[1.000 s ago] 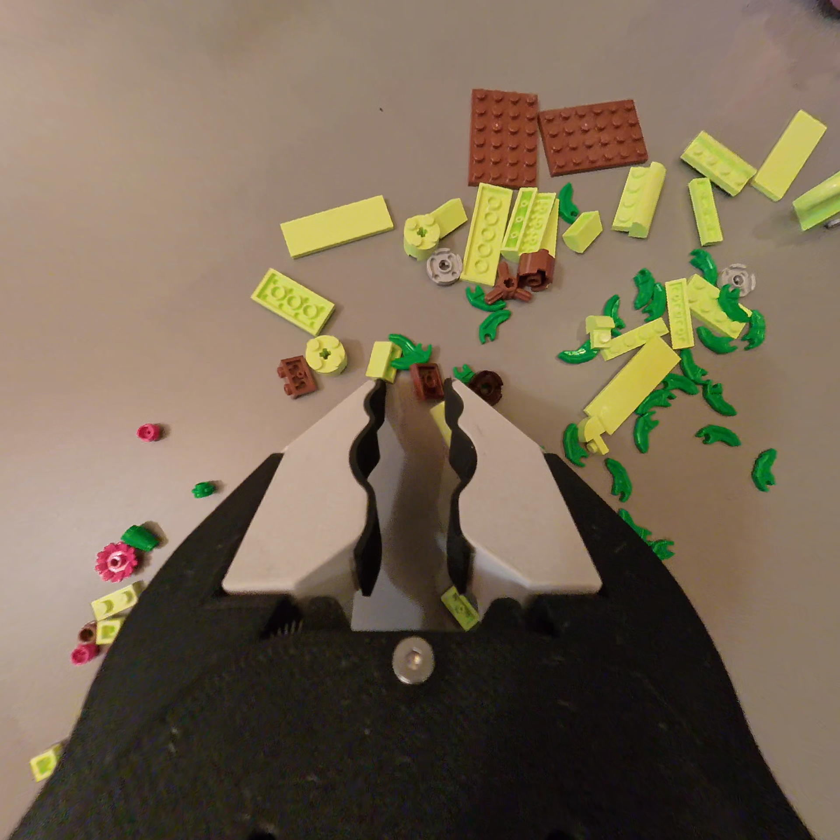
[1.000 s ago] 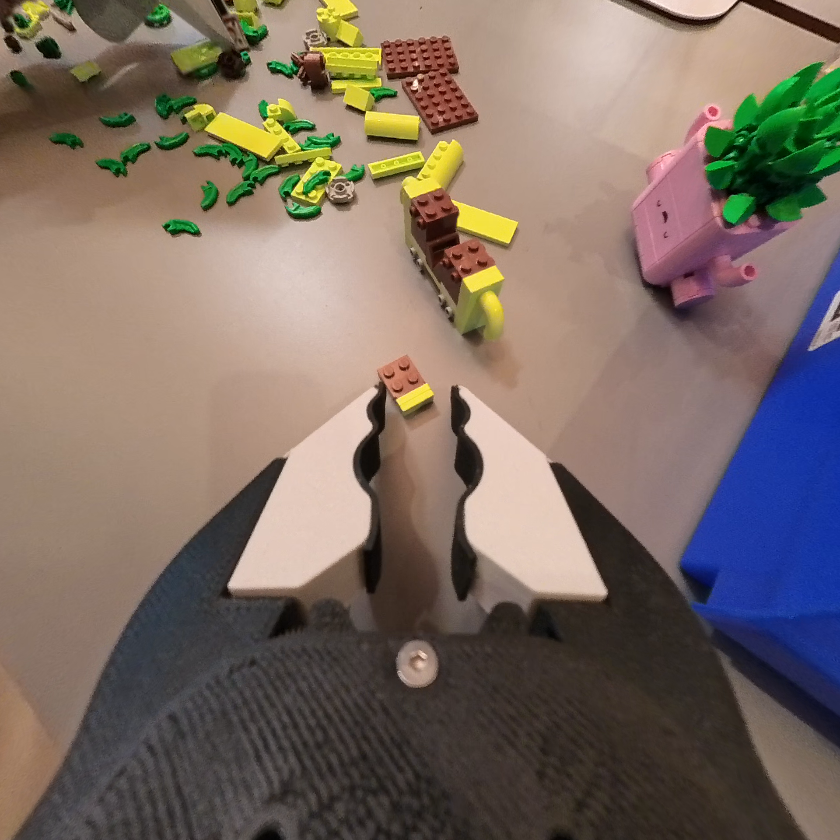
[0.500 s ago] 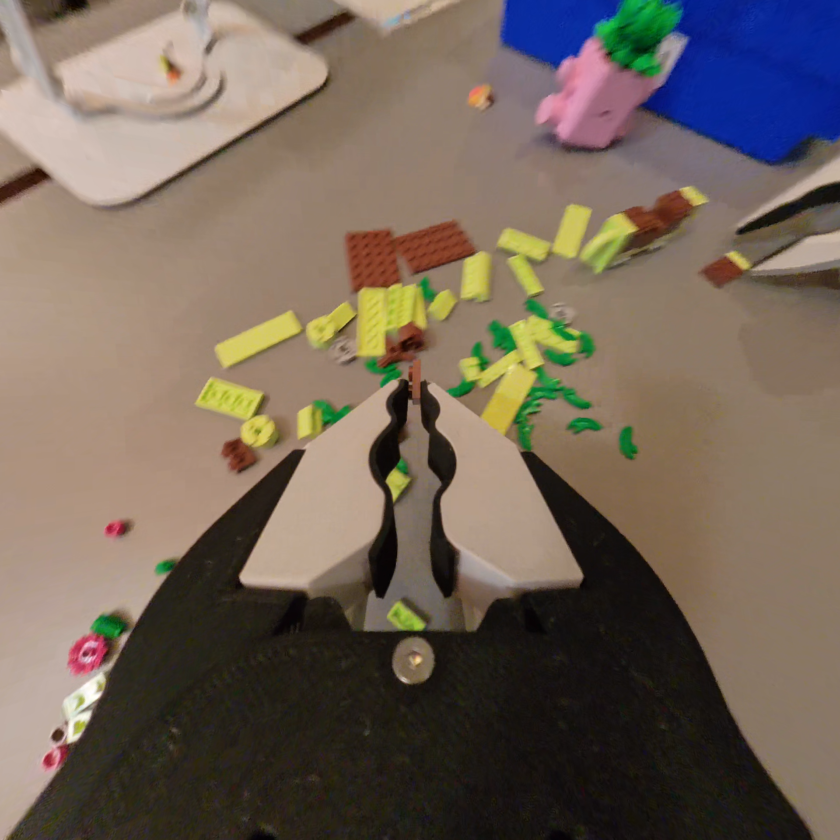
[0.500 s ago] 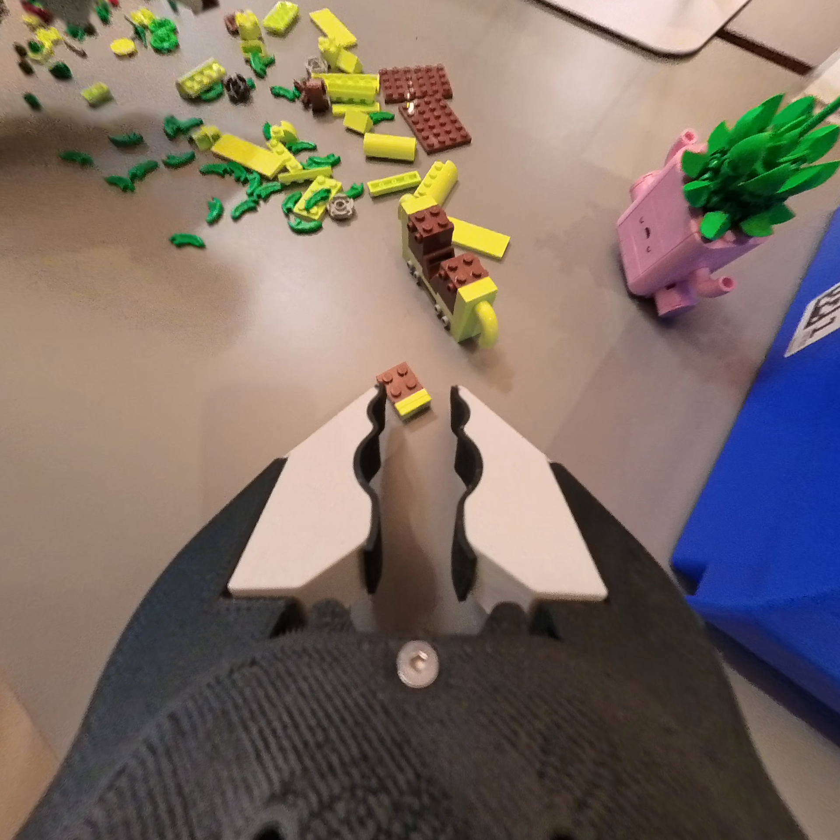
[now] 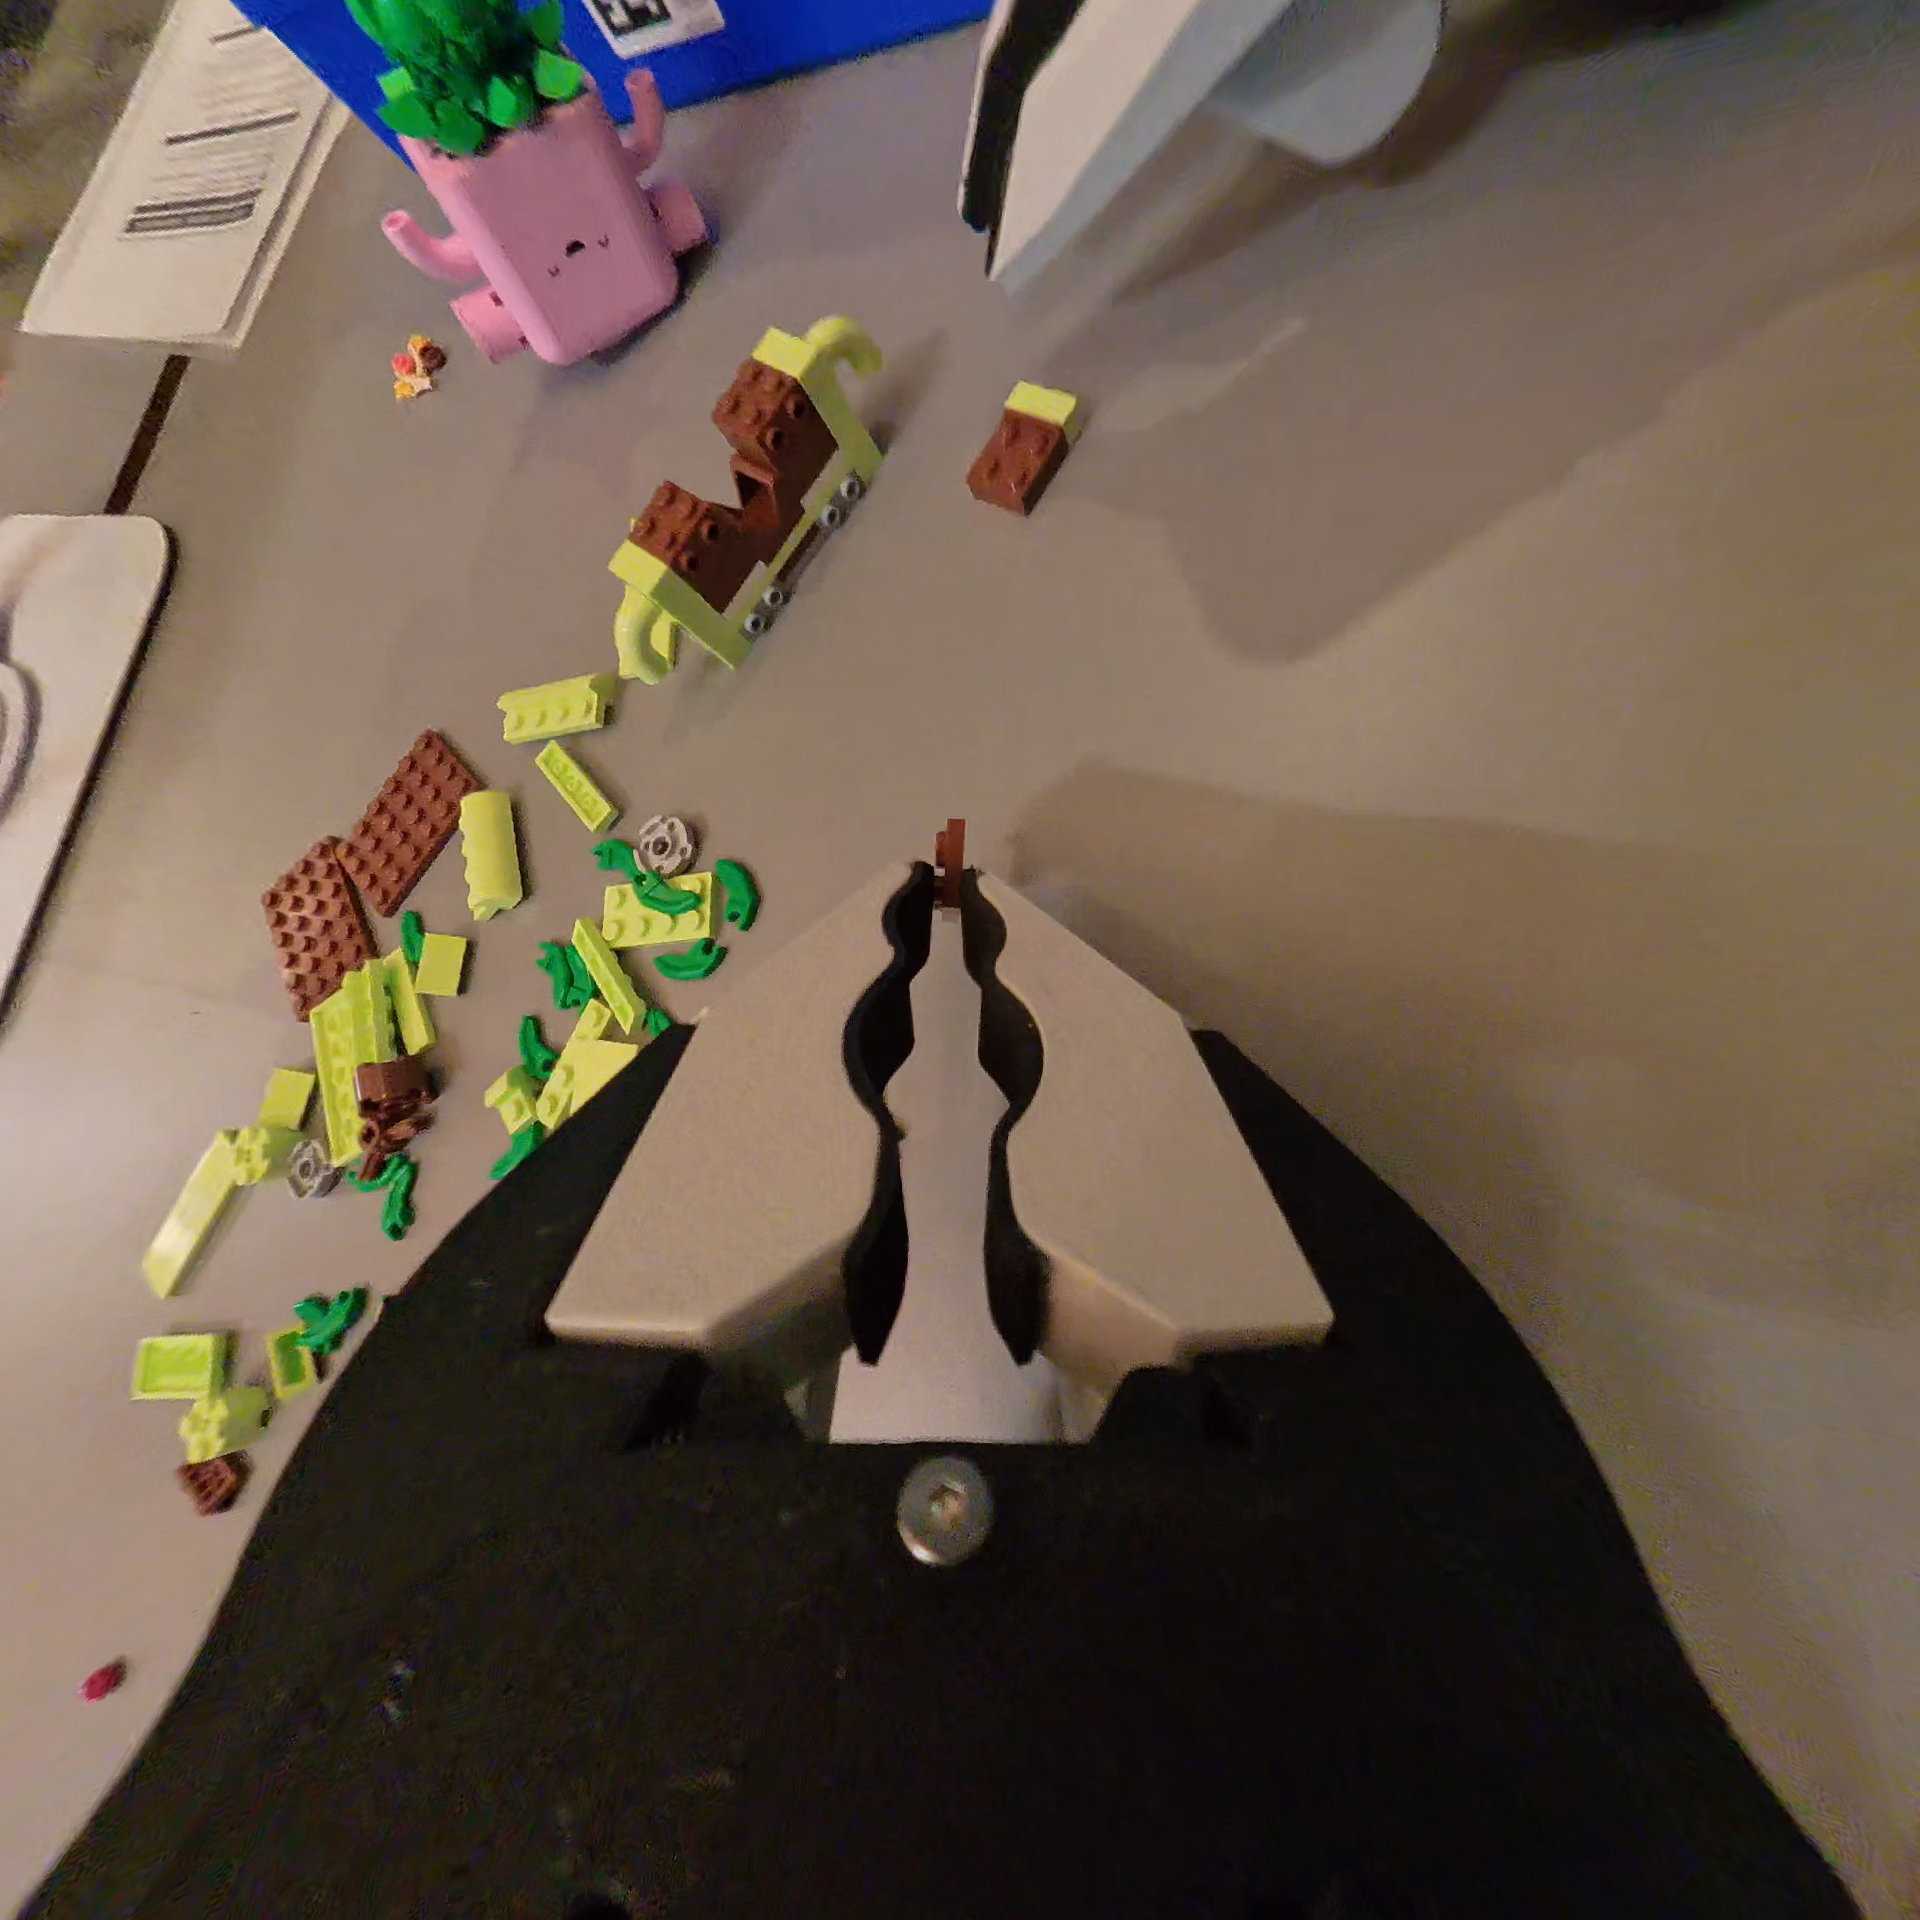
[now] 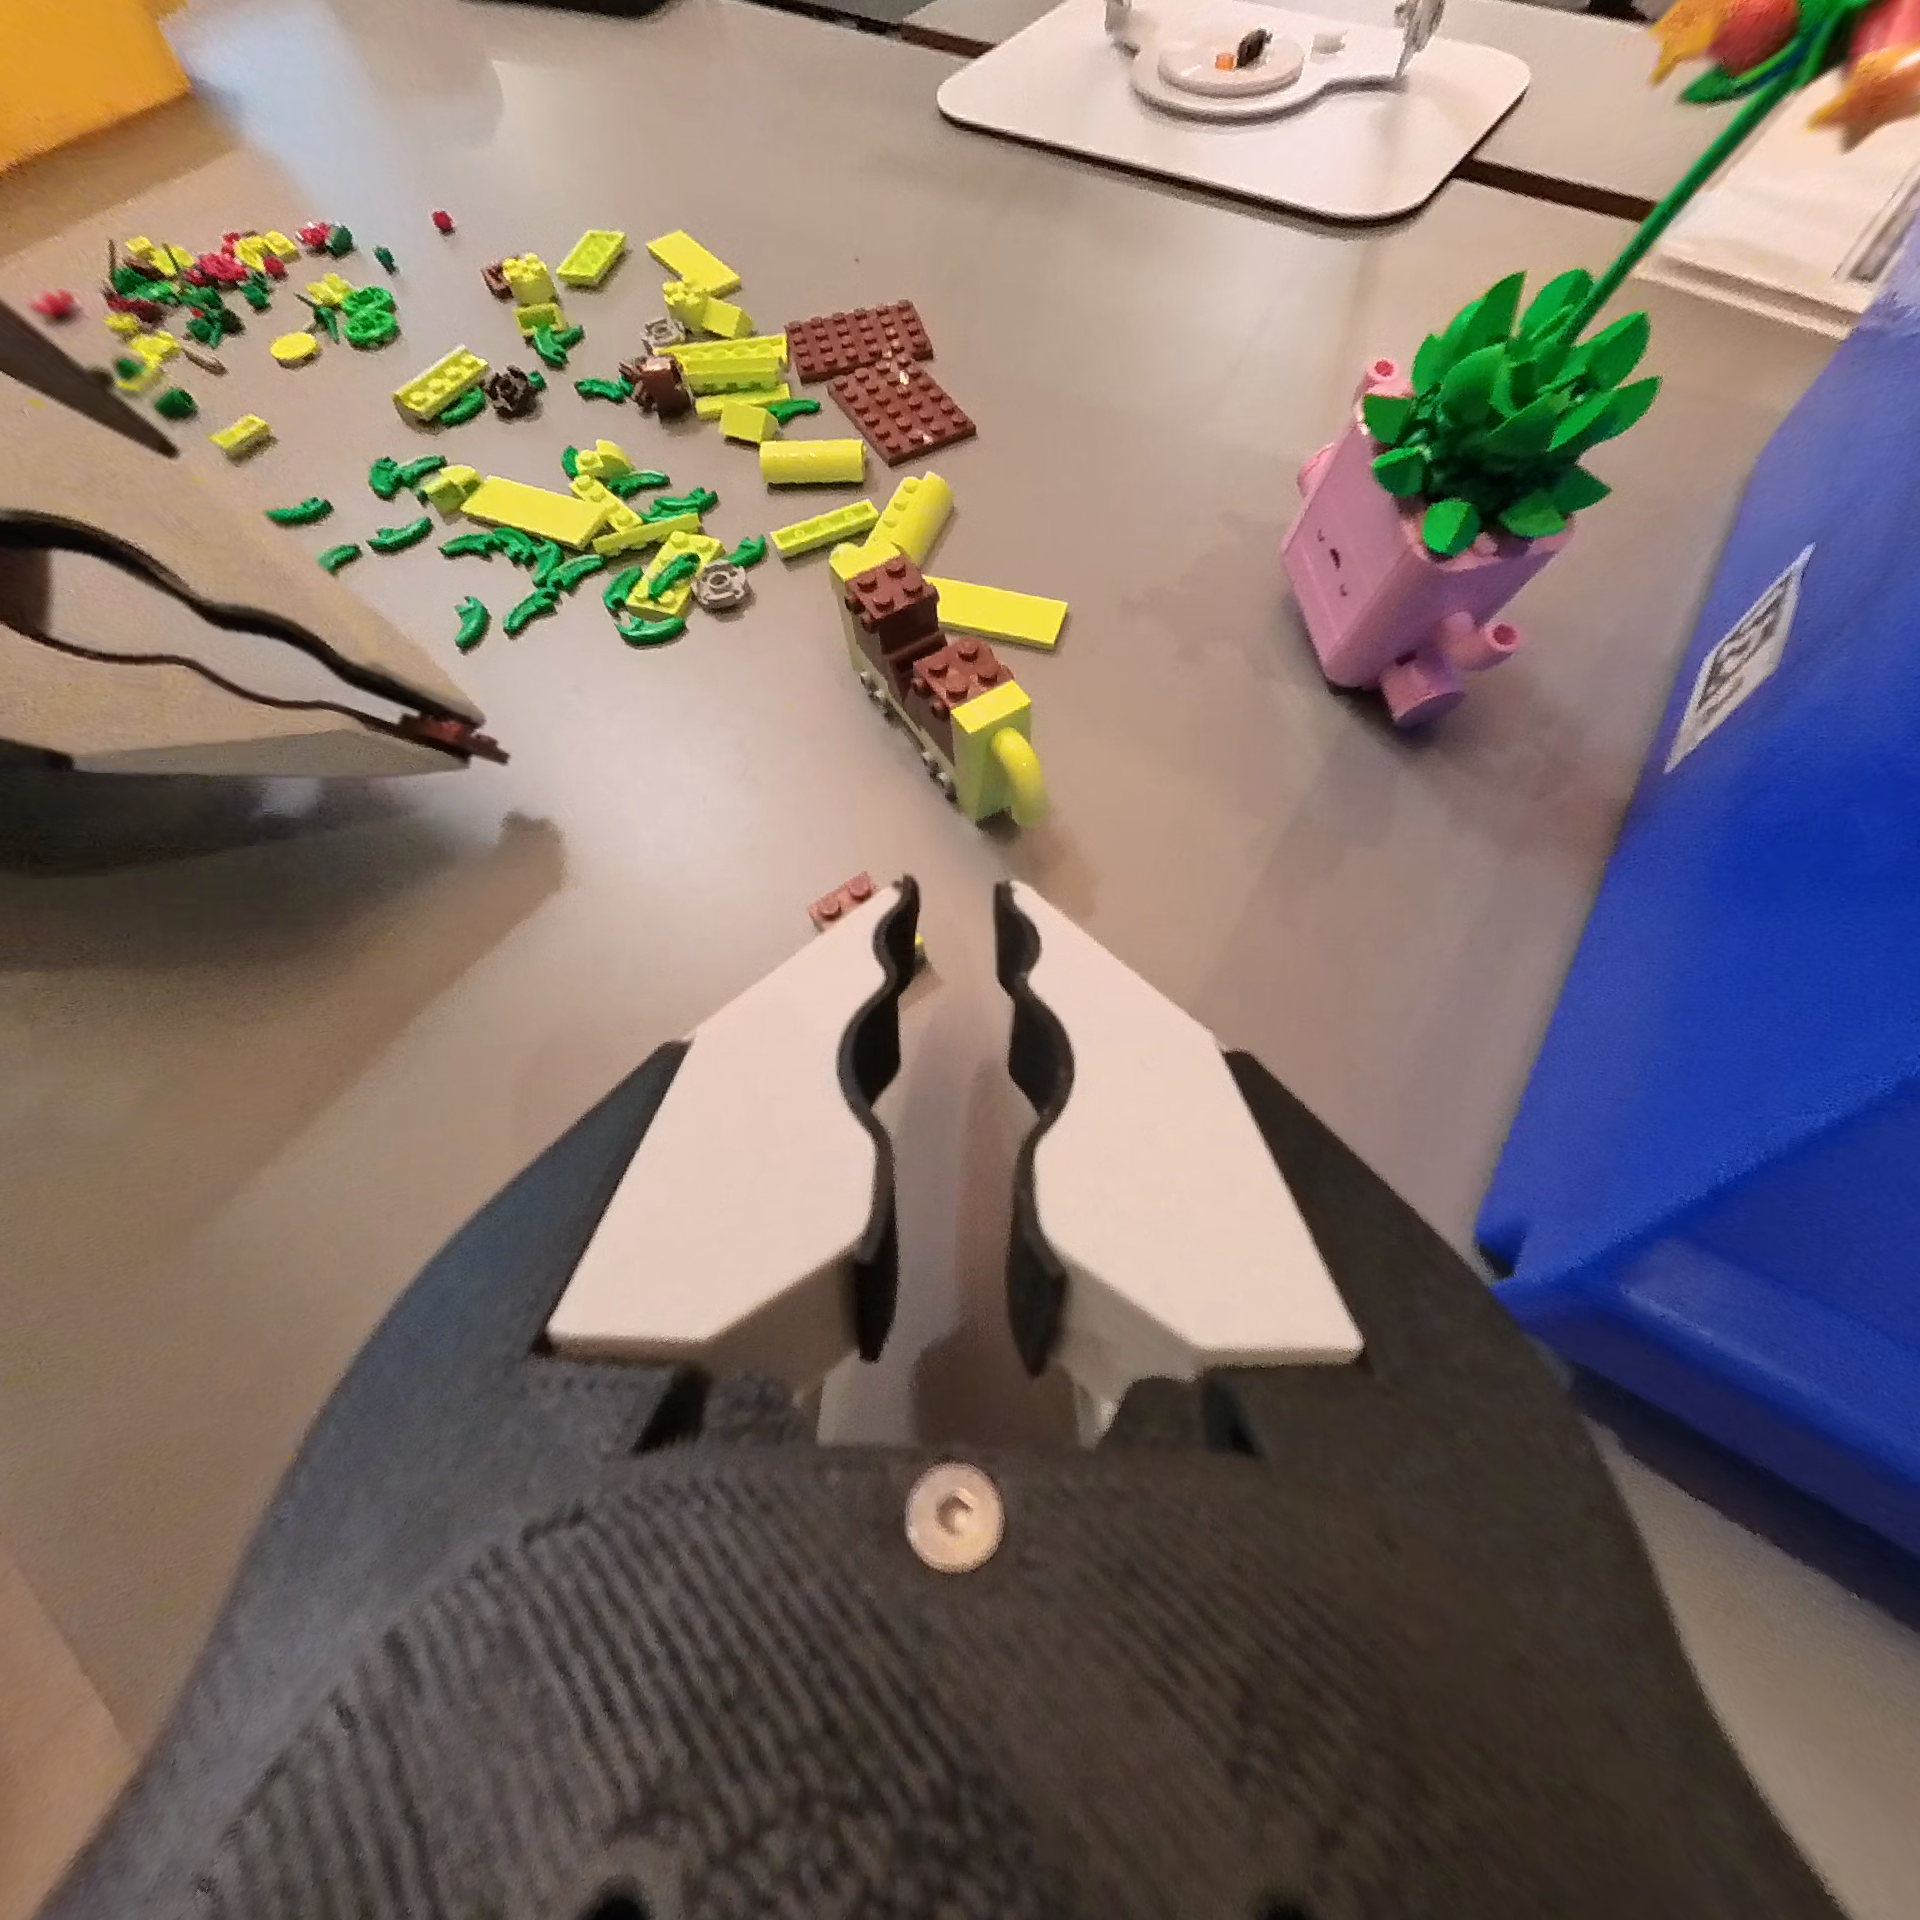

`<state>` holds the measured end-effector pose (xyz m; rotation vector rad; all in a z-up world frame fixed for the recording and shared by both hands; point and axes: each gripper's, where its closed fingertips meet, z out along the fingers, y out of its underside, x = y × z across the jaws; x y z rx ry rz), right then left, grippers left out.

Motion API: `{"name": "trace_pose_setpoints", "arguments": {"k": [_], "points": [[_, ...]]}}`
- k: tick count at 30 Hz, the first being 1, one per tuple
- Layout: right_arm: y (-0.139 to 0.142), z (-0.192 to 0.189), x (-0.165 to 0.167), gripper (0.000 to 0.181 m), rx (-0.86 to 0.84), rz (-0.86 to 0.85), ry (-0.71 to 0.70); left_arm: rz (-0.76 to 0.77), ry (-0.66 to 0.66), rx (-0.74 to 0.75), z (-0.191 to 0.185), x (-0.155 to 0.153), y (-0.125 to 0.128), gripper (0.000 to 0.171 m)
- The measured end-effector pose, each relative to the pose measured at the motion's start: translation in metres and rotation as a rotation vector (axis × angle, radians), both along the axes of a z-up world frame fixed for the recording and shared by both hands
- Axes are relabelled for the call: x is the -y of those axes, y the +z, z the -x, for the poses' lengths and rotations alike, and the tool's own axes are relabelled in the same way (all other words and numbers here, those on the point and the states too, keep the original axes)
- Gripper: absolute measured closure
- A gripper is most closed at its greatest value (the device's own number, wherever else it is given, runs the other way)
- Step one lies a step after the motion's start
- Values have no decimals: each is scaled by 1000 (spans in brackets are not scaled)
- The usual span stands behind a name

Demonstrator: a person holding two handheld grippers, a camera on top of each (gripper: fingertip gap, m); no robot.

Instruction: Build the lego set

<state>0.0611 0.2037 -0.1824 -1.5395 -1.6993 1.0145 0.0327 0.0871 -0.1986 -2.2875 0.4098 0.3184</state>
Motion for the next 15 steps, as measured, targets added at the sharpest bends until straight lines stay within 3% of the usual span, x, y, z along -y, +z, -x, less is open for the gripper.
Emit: {"name": "trace_pose_setpoints", "arguments": {"k": [15], "points": [[-4,0,4,165,25,-15,26,33,-10,-10,-2,2,-14,168]]}}
